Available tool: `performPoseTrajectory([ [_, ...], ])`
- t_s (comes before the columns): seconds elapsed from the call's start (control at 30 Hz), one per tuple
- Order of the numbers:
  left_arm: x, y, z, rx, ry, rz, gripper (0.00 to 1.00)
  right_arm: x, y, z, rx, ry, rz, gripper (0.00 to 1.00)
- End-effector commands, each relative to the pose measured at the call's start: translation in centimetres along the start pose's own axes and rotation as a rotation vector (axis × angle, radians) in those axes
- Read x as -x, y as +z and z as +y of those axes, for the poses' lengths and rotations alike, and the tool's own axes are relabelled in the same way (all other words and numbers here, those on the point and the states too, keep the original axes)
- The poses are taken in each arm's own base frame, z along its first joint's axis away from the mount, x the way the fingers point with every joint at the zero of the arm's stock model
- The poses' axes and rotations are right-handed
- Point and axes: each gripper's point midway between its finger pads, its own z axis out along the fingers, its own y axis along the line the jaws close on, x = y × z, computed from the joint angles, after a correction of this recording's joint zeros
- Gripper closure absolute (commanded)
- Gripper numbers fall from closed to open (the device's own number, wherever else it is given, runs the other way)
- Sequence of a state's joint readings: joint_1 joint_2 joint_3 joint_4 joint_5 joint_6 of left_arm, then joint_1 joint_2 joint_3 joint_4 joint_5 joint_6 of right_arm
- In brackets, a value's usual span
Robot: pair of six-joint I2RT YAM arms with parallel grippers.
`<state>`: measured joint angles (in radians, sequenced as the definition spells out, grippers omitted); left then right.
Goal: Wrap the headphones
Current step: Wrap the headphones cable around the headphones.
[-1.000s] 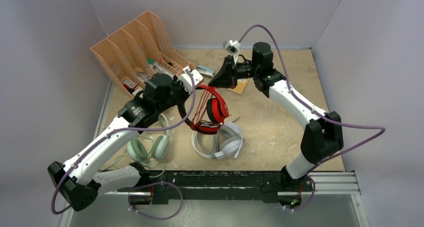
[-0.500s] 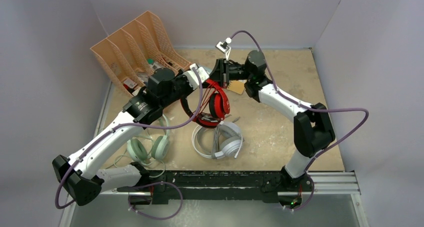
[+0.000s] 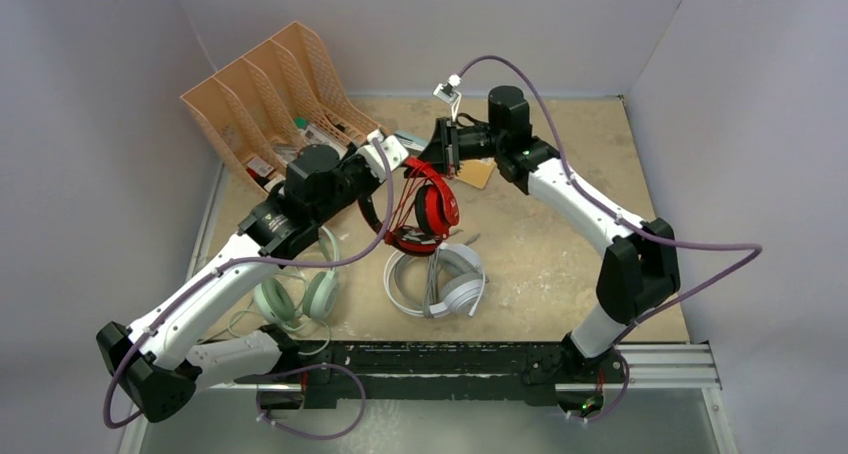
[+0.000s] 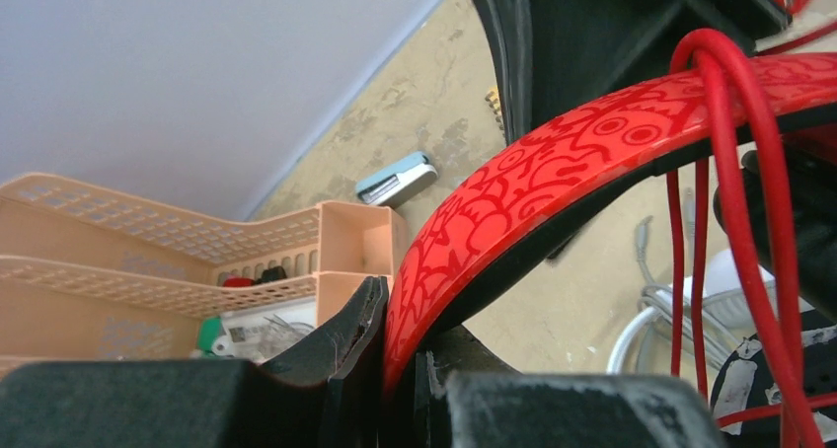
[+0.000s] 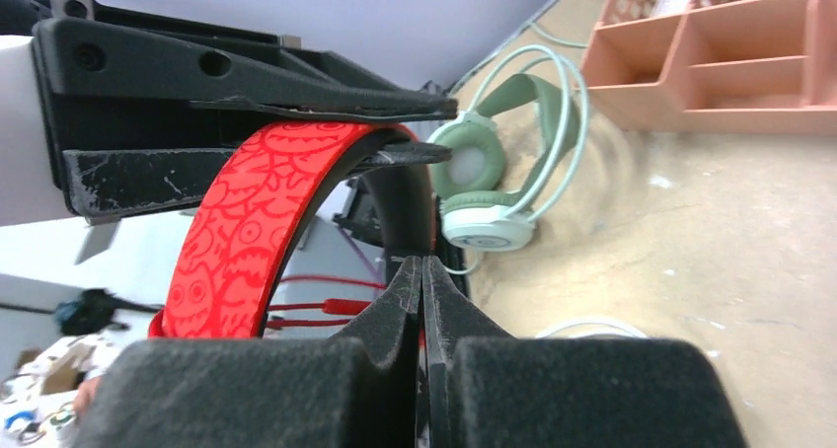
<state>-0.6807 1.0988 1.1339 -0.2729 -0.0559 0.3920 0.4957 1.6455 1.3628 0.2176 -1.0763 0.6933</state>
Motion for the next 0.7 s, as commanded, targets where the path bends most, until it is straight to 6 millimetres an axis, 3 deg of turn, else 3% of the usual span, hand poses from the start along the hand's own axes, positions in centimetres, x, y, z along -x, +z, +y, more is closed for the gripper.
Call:
performPoseTrajectory([
  [0.0, 2.4, -1.6, 0.5, 0.040, -0.177, -0.121, 1.00, 1.2, -3.5, -0.7, -0.183, -0.126, -0.018, 0.92],
  [0.17, -0.2, -2.0, -0.7, 0.033, -0.242, -0.069, 1.00, 2.3, -8.7, -2.7, -0.344, -0.183, -0.094, 0.68],
  [0.3, -1.0, -2.4, -1.0, 0.031, -0.260, -0.044, 1.00, 2.7, -11.1, -1.8, -0.412, -0.465, -0.086, 0.49],
  [0.43, -1.1, -2.6, -1.6, 0.004, -0.264, -0.039, 1.00, 3.0, -11.3, 0.7, -0.342, -0.734, -0.123, 0.33],
  [0.67, -1.0, -2.8, -2.0, -0.021, -0.265, -0.040, 1.00, 0.5, -8.8, 3.4, -0.116, -0.951, -0.042, 0.37],
])
